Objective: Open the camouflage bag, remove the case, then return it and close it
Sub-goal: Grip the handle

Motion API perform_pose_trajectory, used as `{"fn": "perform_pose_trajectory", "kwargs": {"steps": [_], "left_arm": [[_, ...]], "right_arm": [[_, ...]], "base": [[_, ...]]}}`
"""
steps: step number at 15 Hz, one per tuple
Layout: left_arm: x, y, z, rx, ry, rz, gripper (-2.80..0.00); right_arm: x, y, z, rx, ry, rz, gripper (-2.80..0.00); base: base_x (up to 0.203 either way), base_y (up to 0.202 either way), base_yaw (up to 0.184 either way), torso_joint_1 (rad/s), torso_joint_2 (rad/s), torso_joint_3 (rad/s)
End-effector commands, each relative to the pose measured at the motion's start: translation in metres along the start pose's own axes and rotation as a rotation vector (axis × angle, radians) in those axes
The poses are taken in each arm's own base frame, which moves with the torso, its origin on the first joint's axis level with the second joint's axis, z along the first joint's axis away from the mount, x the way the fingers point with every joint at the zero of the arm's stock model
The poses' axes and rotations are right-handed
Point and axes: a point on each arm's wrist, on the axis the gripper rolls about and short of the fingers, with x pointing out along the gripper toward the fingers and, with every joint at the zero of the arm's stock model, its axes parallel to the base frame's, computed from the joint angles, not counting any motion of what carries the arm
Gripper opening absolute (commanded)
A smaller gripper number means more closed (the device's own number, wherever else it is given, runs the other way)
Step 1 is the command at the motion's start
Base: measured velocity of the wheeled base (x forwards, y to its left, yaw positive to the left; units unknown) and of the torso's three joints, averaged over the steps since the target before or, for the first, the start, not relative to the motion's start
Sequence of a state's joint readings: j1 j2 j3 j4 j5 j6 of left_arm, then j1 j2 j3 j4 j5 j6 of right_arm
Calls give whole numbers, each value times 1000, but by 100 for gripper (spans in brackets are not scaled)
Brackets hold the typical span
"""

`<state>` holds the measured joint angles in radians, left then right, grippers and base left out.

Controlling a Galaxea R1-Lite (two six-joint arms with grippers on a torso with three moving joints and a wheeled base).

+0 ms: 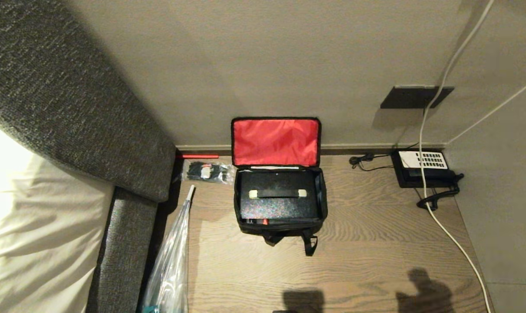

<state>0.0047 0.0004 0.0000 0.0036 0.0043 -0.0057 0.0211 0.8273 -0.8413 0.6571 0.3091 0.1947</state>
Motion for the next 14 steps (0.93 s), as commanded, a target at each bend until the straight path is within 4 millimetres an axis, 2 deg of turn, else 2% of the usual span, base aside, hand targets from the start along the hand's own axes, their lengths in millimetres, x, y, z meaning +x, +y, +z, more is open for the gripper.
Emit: {"fn": "perform_pose_trajectory", "kwargs": {"steps": [1, 3, 4, 5, 6, 8, 9, 12, 13, 14], "left_arm": [[0, 0, -1, 0, -1, 0, -280], [0, 0, -1, 0, 1, 0, -280], [0, 0, -1, 0, 2, 0, -280], [0, 0, -1, 0, 0, 0, -280], [0, 0, -1, 0, 1, 0, -280], [0, 0, -1, 0, 1, 0, -280], [0, 0, 0, 0, 0, 0, -280], [0, 0, -1, 0, 0, 1, -280], [0, 0, -1, 0, 1, 2, -280], [0, 0, -1, 0, 1, 0, -280]], "right_arm": [[138, -31, 63, 85, 222, -42, -280], [214, -41, 90, 42, 110, -35, -280], [248, -36, 100, 0, 28, -27, -280], [280, -23, 103, -44, -28, -17, -280], [304, -1, 100, -95, -70, -5, -280], [346, 47, 85, -187, -174, 3, -280], [360, 64, 78, -236, -233, 10, -280], [390, 81, 46, -370, -246, 19, -280], [399, 83, 35, -391, -225, 18, 0], [408, 84, 28, -425, -209, 9, 0]], "base": [[0, 0, 0, 0, 0, 0], [0, 0, 0, 0, 0, 0], [0, 0, 0, 0, 0, 0], [0, 0, 0, 0, 0, 0], [0, 0, 0, 0, 0, 0], [0, 0, 0, 0, 0, 0], [0, 0, 0, 0, 0, 0], [0, 0, 0, 0, 0, 0], [0, 0, 0, 0, 0, 0], [0, 0, 0, 0, 0, 0]]}}
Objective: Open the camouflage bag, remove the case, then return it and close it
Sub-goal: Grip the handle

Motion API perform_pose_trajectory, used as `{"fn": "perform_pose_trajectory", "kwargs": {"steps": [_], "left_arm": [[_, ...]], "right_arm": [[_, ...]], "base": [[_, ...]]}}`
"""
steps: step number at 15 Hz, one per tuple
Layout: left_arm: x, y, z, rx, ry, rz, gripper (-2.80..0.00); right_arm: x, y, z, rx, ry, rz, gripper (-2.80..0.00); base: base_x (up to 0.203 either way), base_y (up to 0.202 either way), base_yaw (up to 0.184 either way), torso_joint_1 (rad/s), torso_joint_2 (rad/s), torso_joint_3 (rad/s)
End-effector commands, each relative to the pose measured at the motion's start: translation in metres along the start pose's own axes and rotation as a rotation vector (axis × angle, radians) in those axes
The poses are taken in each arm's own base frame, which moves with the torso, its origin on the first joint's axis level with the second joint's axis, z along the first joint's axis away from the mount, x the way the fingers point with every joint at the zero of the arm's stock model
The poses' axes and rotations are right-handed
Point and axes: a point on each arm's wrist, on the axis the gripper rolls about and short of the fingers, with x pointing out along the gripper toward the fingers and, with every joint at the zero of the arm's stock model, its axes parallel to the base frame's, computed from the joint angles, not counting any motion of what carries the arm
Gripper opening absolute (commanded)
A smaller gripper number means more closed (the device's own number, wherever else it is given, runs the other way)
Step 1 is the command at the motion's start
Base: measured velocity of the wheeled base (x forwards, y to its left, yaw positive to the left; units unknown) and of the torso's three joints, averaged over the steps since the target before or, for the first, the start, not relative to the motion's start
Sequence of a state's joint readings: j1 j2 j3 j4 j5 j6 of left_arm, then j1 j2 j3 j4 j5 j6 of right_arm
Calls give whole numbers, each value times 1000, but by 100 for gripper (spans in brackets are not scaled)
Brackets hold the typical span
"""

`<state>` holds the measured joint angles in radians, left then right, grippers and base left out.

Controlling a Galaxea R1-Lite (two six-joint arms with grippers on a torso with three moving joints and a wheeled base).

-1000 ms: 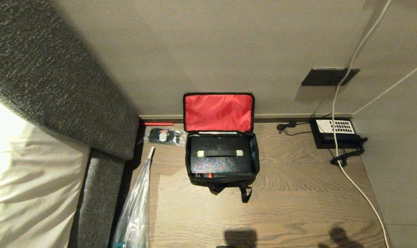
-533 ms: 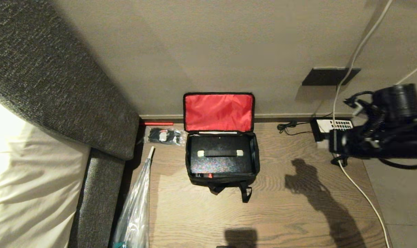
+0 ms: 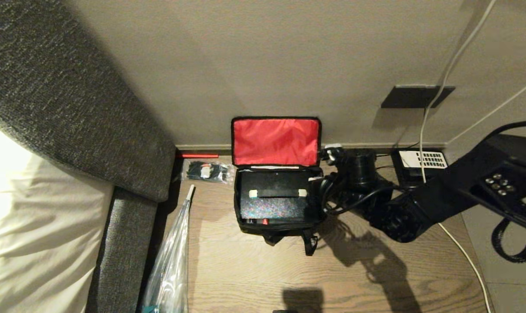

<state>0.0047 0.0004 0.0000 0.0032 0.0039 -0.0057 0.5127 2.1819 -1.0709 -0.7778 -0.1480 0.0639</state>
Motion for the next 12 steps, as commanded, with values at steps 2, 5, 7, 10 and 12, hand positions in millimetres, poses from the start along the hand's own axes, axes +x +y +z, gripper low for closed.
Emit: {"fn": "perform_pose_trajectory", "kwargs": {"steps": [2, 5, 7, 10, 12], "left_arm": [[0, 0, -1, 0, 1, 1, -280], [0, 0, 0, 0, -1, 2, -280], [0, 0, 0, 0, -1, 1, -280], [0, 0, -1, 0, 1, 1, -280], [0, 0, -1, 0, 0, 1, -280]], "right_arm": [[32, 17, -49, -156, 105, -54, 0], [41, 34, -66, -345, 104, -172, 0], [42, 46, -62, -514, 45, -171, 0], [44, 52, -53, -886, -29, -258, 0], [45, 53, -46, -1128, -56, -371, 0]], "base": [[0, 0, 0, 0, 0, 0], [0, 0, 0, 0, 0, 0], [0, 0, 0, 0, 0, 0], [0, 0, 0, 0, 0, 0], [0, 0, 0, 0, 0, 0]]}}
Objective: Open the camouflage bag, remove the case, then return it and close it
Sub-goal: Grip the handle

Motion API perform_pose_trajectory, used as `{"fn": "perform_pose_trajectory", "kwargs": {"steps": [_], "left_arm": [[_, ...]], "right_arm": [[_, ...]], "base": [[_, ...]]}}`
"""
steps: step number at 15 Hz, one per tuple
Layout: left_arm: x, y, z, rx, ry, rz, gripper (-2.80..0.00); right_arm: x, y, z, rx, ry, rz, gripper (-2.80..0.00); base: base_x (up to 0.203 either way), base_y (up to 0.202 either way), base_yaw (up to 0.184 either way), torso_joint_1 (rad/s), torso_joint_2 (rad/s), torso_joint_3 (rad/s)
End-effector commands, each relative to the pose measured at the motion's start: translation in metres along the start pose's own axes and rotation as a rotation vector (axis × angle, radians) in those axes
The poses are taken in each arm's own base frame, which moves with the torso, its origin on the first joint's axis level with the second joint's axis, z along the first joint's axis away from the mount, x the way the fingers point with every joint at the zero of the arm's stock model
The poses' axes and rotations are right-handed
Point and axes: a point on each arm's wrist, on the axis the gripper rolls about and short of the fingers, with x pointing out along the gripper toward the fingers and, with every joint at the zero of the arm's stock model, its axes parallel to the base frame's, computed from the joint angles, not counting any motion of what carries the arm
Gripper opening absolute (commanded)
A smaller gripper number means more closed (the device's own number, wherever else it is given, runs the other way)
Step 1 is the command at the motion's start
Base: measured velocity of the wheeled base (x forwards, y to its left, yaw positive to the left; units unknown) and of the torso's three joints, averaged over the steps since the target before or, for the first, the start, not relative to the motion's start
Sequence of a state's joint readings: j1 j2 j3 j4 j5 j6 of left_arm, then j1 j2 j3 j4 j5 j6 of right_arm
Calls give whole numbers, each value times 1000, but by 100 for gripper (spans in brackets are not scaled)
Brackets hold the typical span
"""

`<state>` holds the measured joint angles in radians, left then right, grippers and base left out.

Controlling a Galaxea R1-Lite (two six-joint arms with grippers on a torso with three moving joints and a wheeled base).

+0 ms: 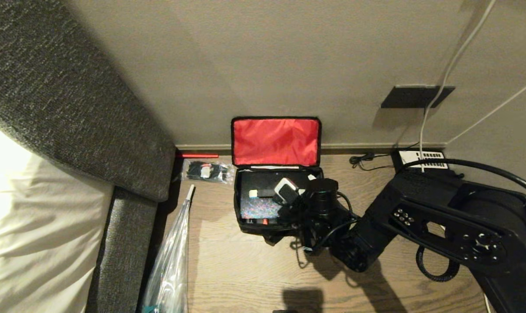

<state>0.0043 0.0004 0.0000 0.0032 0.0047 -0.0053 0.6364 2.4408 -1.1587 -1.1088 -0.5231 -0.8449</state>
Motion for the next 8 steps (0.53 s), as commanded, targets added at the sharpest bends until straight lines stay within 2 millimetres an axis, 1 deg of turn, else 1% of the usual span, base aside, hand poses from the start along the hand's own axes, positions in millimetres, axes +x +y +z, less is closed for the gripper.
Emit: {"fn": "perform_pose_trajectory", "kwargs": {"steps": [1, 4, 8], "left_arm": [[0, 0, 0, -1, -1, 0, -280], [0, 0, -1, -1, 1, 0, -280], [0, 0, 0, -1, 0, 0, -280]], "right_arm": [[4, 1, 3, -332, -11, -122, 0], [12, 28, -4, -425, 67, -145, 0], [26, 44, 1, -424, 123, -183, 0]], "base": [[0, 0, 0, 0, 0, 0], [0, 0, 0, 0, 0, 0], [0, 0, 0, 0, 0, 0]]}}
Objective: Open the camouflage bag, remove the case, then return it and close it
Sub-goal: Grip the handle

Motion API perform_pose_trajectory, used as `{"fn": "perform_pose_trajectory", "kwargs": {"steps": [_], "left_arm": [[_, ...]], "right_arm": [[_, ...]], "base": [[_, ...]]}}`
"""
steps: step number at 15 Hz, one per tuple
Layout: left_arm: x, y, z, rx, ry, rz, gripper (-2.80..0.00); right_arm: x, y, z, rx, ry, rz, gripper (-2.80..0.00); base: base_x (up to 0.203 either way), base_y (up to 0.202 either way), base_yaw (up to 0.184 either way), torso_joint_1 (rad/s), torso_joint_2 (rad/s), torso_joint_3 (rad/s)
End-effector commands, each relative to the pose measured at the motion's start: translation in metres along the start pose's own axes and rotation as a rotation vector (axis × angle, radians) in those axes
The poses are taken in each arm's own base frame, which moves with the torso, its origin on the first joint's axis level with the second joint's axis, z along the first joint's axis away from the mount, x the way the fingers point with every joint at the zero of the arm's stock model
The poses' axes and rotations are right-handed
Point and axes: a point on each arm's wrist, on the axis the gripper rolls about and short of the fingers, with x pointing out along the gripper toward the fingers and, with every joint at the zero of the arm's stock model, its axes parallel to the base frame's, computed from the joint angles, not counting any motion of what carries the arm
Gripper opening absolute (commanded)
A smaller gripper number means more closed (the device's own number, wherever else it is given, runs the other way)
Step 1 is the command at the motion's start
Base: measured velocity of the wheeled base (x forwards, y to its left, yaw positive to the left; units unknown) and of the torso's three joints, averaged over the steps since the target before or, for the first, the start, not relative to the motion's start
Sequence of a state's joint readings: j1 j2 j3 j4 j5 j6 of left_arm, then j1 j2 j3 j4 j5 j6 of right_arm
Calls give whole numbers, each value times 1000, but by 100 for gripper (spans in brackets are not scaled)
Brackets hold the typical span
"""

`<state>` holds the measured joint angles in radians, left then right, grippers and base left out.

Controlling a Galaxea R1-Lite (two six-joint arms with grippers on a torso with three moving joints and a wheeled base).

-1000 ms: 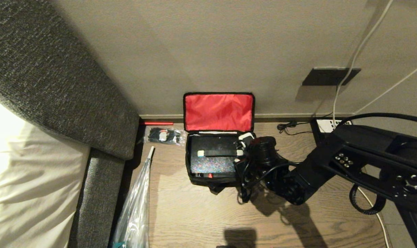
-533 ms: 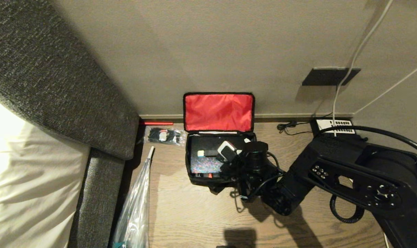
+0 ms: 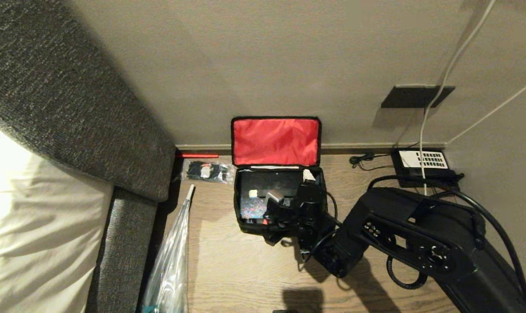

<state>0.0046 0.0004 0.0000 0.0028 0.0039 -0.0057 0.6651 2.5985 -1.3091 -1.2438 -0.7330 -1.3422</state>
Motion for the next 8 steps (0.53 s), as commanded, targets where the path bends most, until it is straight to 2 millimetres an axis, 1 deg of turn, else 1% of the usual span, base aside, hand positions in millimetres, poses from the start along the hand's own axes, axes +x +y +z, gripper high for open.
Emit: {"fn": "perform_pose_trajectory", "kwargs": {"steps": [1, 5, 8], "left_arm": [[0, 0, -1, 0, 0, 1, -280], [0, 0, -1, 0, 0, 1, -280], [0, 0, -1, 0, 1, 1, -280]], "right_arm": [[5, 14, 6, 16, 11, -8, 0], [7, 23, 8, 65, 8, -5, 0], [15, 27, 13, 91, 1, -31, 0]], "base": [[0, 0, 0, 0, 0, 0], [0, 0, 0, 0, 0, 0], [0, 0, 0, 0, 0, 0]]}}
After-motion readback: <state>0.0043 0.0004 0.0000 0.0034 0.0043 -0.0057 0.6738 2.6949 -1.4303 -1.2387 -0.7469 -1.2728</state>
